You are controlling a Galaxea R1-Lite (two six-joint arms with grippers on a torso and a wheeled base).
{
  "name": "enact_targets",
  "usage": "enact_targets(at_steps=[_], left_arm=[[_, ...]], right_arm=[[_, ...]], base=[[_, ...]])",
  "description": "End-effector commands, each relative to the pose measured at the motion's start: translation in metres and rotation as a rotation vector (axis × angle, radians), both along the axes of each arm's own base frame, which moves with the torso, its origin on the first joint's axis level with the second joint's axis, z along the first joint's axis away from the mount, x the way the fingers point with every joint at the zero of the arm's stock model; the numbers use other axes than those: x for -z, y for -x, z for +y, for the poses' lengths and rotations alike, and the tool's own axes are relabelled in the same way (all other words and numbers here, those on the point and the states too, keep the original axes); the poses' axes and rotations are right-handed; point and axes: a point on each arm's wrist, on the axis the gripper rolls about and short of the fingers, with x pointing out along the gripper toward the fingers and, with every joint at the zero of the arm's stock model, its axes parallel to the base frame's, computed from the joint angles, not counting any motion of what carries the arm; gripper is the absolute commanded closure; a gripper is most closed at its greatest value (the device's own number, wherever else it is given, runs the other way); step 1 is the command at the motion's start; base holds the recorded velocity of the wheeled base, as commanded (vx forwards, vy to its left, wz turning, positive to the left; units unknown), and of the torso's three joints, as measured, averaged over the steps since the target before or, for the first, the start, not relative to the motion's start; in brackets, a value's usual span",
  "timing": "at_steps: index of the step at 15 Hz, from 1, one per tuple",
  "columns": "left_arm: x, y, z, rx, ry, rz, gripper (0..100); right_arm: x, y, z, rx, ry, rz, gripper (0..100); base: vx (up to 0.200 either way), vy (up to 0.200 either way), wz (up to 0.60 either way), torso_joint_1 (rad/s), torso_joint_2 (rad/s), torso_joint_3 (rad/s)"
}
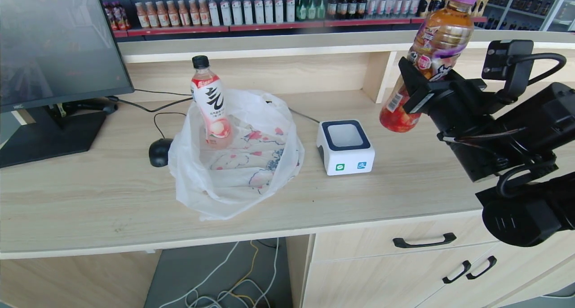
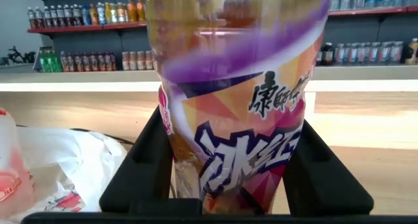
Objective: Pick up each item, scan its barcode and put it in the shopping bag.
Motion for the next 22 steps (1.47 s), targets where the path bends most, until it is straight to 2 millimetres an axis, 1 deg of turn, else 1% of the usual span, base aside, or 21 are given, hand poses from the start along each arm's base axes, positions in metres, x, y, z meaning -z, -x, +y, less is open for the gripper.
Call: enact_targets(at_steps=[1, 2, 4, 5, 8, 11, 13, 19, 22], left_arm=[[0.000, 0.000, 0.000, 0.000, 0.000, 0.000, 0], [0.000, 0.000, 0.000, 0.000, 0.004, 0.000, 0], [0.000, 0.000, 0.000, 0.000, 0.003, 0.000, 0], [0.000, 0.000, 0.000, 0.000, 0.001, 0.000, 0], [0.000, 0.000, 0.000, 0.000, 0.001, 0.000, 0], [0.000, 0.000, 0.000, 0.000, 0.001, 0.000, 0], [0.000, 0.000, 0.000, 0.000, 0.001, 0.000, 0], [0.000, 0.000, 0.000, 0.000, 0.004, 0.001, 0], [0.000, 0.000, 0.000, 0.000, 0.003, 0.000, 0]], right_arm=[[-0.004, 0.000, 0.000, -0.001, -0.009, -0.015, 100], [-0.009, -0.001, -0.002, 0.002, -0.020, -0.030, 100], [0.002, -0.005, -0.016, 0.046, -0.016, 0.013, 100], [0.002, -0.004, -0.017, 0.046, -0.015, 0.015, 100], [0.003, 0.003, -0.023, 0.056, -0.014, 0.025, 100], [-0.005, 0.012, -0.025, 0.053, -0.020, 0.005, 100], [-0.003, 0.018, -0.027, 0.052, -0.019, 0.015, 100], [-0.006, 0.022, -0.027, 0.046, -0.020, 0.008, 100], [-0.002, 0.029, -0.015, 0.000, -0.014, 0.022, 100]], base=[[0.000, 0.000, 0.00, 0.000, 0.00, 0.000], [0.000, 0.000, 0.00, 0.000, 0.00, 0.000], [0.000, 0.200, 0.00, 0.005, 0.01, 0.000], [0.000, 0.200, 0.00, -0.002, 0.00, 0.002], [0.000, 0.200, 0.00, 0.002, 0.00, 0.007], [0.000, 0.200, 0.00, 0.005, 0.01, 0.002], [0.000, 0.200, 0.00, -0.005, 0.00, 0.002], [0.000, 0.200, 0.00, 0.002, 0.00, 0.005], [0.000, 0.200, 0.00, 0.002, 0.00, 0.006]])
